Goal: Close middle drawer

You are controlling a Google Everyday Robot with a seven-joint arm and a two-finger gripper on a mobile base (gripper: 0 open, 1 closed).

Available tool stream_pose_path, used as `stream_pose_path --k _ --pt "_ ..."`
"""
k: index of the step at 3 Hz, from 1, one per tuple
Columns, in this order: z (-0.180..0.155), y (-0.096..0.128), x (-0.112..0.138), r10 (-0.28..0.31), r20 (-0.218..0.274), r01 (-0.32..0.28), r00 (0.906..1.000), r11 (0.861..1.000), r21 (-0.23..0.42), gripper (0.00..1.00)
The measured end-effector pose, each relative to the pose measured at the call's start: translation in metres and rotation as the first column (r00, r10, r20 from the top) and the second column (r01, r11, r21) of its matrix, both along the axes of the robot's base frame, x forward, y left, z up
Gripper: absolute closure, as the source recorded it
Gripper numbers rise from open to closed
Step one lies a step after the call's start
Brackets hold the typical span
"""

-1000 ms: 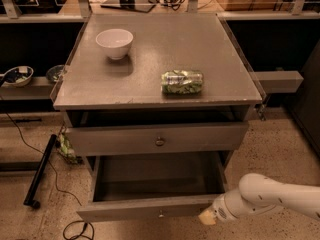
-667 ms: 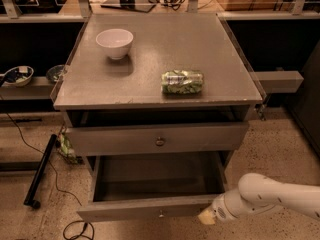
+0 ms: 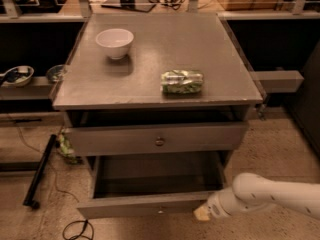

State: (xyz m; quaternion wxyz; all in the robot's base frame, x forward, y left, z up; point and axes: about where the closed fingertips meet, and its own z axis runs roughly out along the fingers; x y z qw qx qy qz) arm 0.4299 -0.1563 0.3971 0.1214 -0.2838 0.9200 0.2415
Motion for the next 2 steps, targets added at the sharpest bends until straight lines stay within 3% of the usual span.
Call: stream_pose_path --k 1,2 --pt "-0.0021 0.0089 0.0213 -0.017 0.025 0.016 0.9996 1.000 0.016 1.00" --pt "-0.0035 0.0093 0.0208 -0.017 0.022 0.017 0.9996 1.000 0.015 1.00"
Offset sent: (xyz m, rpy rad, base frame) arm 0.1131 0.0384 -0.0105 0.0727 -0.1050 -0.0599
